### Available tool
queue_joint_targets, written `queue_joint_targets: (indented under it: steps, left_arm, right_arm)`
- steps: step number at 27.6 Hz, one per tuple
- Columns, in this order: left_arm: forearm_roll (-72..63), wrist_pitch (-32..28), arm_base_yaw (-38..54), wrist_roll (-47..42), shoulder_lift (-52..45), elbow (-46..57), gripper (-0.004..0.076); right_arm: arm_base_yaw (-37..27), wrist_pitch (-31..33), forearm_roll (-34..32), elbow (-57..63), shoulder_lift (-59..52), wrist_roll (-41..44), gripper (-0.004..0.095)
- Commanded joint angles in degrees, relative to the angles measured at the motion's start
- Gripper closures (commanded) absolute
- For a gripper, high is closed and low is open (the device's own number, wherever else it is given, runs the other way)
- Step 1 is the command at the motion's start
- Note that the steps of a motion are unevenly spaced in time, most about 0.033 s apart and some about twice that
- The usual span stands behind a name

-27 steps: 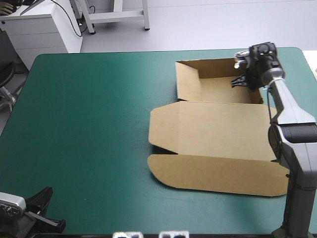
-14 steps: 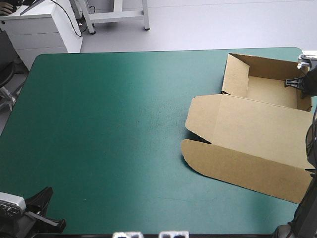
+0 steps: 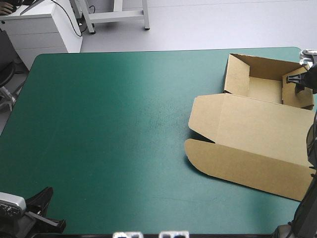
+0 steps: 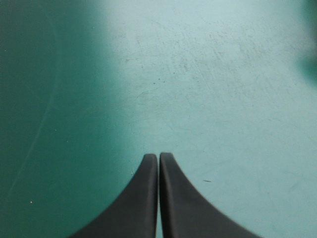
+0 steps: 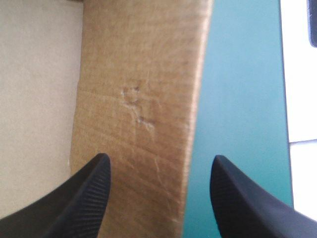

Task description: Fold the box

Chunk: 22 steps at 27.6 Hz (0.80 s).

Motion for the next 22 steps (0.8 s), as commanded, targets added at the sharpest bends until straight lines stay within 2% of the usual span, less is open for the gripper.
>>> queue_joint_targets:
  steps: [1, 5, 6, 8, 12, 13, 17, 22]
  left_arm:
    - [0.0, -4.0, -0.1, -0.5, 1.1, -1.2, 0.0732]
    - [0.0, -4.0, -0.1, -0.5, 1.1, -1.2, 0.0732]
    - [0.0, -4.0, -0.1, -0.5, 1.1, -1.2, 0.0732]
    - [0.3, -4.0, -0.1, -0.5, 1.1, -1.2, 0.0732]
    - [0.7, -4.1, -0.1, -0.5, 1.1, -1.2, 0.0732]
    - [0.9, -4.3, -0.1, -0.5, 1.1, -1.2, 0.0732]
    - [2.3, -4.9, -0.1, -0.5, 1.1, -1.2, 0.0732]
    - [3.0, -5.2, -0.1, -0.5, 1.1, -1.2, 0.0732]
  right_arm:
    - [-0.3, 0.6, -1.1, -4.7, -5.9, 0.6, 0.0332]
    - [-0.3, 0.6, -0.7, -6.6, -11.4, 2.3, 0.0333]
    - [-0.3, 0.6, 0.6, -6.6, -13.7, 2.4, 0.0359]
    - [-0.3, 0.6, 4.8, -6.6, -17.8, 1.6, 0.0511]
    - [-0.3, 0.6, 13.5, -6.5, -24.6, -2.7, 0.0878]
    - [-0.3, 0.6, 15.5, -6.5, -26.3, -3.3, 0.0925]
    - [-0.3, 0.6, 21.8, -5.6, -32.5, -4.6, 0.0926]
    - [0.4, 0.6, 26.6, 2.5, -41.6, -6.7, 0.0926]
